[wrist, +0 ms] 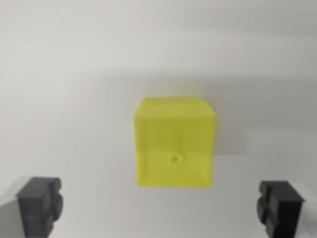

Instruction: Pick yellow cube

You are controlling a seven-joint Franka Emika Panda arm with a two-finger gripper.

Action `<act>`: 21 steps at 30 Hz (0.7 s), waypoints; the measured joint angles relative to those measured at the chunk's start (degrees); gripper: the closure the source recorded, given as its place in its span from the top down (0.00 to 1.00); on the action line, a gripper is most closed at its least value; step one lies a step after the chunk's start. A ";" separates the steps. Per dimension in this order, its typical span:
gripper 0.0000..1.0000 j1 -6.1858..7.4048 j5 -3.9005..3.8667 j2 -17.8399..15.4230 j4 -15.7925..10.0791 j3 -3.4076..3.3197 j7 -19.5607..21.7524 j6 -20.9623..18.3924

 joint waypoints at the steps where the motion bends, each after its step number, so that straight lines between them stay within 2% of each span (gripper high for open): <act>1: 1.00 -0.05 0.07 0.28 -0.04 0.00 -0.19 0.31; 21: 1.00 -1.04 1.56 5.94 -0.30 0.02 -3.82 5.98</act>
